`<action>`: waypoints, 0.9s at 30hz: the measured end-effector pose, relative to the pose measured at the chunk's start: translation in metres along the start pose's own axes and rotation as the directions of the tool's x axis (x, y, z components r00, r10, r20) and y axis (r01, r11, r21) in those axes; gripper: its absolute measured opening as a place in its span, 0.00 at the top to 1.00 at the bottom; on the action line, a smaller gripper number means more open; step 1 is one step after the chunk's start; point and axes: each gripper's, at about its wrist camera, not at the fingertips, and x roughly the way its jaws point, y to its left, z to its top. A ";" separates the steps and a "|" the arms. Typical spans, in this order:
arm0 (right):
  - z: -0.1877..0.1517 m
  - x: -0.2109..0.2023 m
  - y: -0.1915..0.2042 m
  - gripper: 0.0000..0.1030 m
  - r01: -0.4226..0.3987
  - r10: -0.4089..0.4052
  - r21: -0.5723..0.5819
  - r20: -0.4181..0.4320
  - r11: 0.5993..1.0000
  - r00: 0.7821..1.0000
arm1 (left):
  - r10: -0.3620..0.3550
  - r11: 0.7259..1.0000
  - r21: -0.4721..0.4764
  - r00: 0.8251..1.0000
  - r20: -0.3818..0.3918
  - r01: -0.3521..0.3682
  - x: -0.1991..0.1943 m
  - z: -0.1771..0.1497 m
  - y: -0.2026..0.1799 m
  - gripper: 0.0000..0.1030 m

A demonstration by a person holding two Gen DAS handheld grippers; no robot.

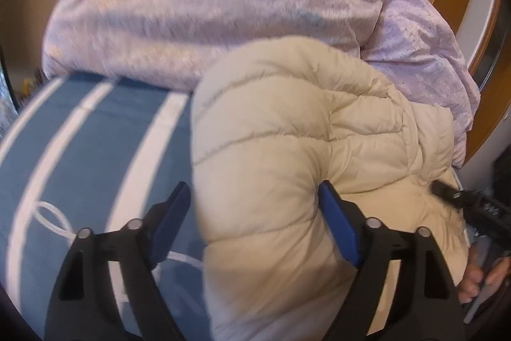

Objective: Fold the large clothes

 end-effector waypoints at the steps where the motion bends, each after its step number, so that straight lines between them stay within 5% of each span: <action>1: 0.000 -0.008 0.005 0.49 0.026 -0.025 -0.021 0.032 0.999 0.999 | 0.014 1.000 0.012 1.000 0.020 -0.014 -0.007 0.001 -0.001 0.17; 7: -0.003 -0.035 0.055 0.49 0.106 -0.072 -0.191 0.174 0.976 0.982 | 0.059 0.996 0.061 0.994 0.088 -0.065 -0.026 0.005 -0.014 0.12; 11: -0.001 -0.010 0.083 0.50 0.144 -0.098 -0.277 0.172 0.950 0.980 | 0.069 0.991 0.105 0.993 0.094 -0.079 -0.021 0.008 -0.032 0.12; 18: 0.007 0.025 0.084 0.51 0.203 -0.162 -0.261 0.168 0.944 0.972 | 0.127 0.967 0.205 0.985 0.120 -0.149 -0.005 0.018 -0.064 0.12; 22: 0.003 0.051 0.069 0.52 0.258 -0.244 -0.243 0.087 0.935 0.966 | 0.194 0.945 0.245 0.975 0.107 -0.215 0.017 0.017 -0.070 0.11; 27: -0.010 0.057 0.050 0.53 0.257 -0.253 -0.206 0.047 0.944 0.966 | 0.157 0.962 0.215 0.984 0.080 -0.171 0.030 0.010 -0.061 0.09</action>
